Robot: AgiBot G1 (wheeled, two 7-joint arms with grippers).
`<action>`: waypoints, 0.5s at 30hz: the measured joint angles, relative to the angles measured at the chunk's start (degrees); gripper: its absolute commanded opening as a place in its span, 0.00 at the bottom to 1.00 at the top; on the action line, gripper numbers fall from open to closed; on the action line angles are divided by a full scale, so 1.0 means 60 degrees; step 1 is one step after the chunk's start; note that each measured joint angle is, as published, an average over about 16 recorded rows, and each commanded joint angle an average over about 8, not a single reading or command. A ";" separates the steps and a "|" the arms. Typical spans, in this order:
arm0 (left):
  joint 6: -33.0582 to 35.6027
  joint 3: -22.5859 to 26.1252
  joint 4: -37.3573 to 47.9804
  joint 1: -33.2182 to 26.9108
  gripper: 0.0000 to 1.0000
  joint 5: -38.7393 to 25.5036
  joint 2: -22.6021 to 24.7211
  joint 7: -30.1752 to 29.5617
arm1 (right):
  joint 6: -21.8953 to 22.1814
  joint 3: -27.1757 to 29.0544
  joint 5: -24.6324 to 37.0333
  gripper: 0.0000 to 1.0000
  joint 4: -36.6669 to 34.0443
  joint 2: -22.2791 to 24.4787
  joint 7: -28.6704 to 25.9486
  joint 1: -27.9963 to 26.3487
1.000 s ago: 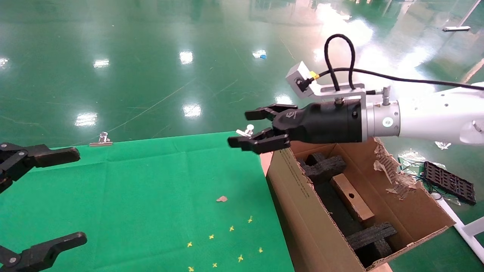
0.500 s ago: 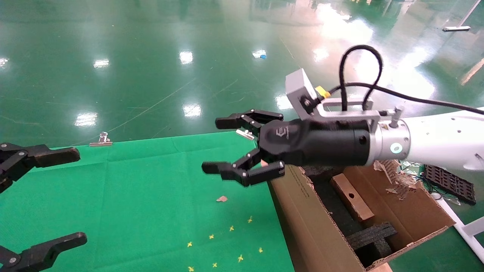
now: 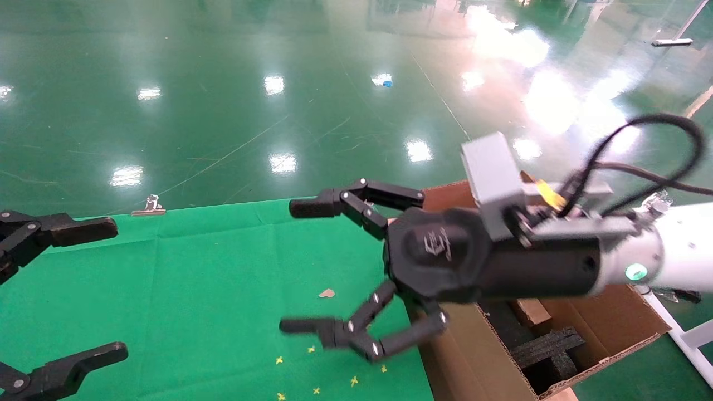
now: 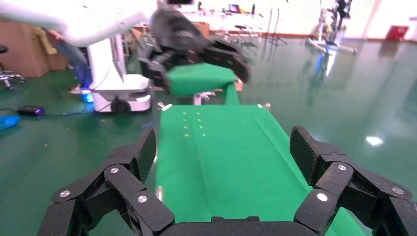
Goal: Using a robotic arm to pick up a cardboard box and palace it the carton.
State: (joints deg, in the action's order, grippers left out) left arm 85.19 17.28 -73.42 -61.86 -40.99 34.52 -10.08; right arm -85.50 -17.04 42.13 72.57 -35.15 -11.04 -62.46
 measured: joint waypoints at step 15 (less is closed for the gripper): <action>-0.0003 0.0001 0.0001 0.0001 1.00 0.0002 -0.0001 0.0001 | -0.0071 0.0341 -0.0119 1.00 0.0321 0.0049 0.0075 0.0300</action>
State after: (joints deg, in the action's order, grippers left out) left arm 85.18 17.28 -73.41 -61.85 -40.98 34.51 -10.07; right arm -85.93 -14.99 41.41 74.50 -34.86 -10.59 -60.66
